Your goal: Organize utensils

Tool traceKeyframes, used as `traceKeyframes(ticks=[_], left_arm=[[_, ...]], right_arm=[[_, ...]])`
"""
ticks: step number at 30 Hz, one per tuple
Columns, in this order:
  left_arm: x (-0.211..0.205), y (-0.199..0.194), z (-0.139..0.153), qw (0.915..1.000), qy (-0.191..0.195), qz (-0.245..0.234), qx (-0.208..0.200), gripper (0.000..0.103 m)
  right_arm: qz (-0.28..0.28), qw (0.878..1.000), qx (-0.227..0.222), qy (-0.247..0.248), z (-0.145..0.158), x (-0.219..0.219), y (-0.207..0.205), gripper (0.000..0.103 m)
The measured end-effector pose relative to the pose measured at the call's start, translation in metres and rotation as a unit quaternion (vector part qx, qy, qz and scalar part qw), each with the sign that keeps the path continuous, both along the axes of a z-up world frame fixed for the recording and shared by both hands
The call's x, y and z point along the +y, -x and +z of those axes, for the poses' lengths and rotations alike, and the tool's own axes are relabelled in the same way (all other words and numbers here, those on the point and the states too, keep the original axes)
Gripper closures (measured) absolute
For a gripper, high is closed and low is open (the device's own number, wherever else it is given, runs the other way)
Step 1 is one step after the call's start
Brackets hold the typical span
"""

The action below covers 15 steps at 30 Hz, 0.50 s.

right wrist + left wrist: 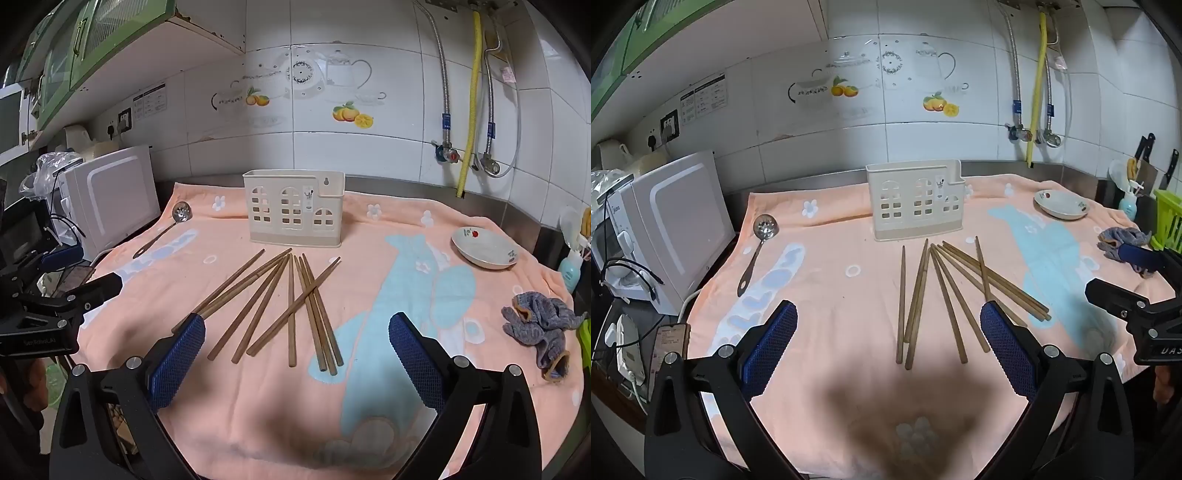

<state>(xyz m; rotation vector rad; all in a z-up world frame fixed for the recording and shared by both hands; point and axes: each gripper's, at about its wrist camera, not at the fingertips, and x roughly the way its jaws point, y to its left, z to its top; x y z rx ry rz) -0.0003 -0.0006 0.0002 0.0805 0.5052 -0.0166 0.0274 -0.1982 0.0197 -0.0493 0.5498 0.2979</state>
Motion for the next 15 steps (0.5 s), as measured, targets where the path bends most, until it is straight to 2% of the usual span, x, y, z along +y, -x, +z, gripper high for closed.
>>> traceKeyframes(ticks=[15], left_arm=[[0.0086, 0.0022, 0.0057, 1.0, 0.006, 0.004, -0.003, 0.005]], right_arm=[[0.001, 1.0, 0.0, 0.004, 0.0005, 0.0018, 0.0024, 0.006]])
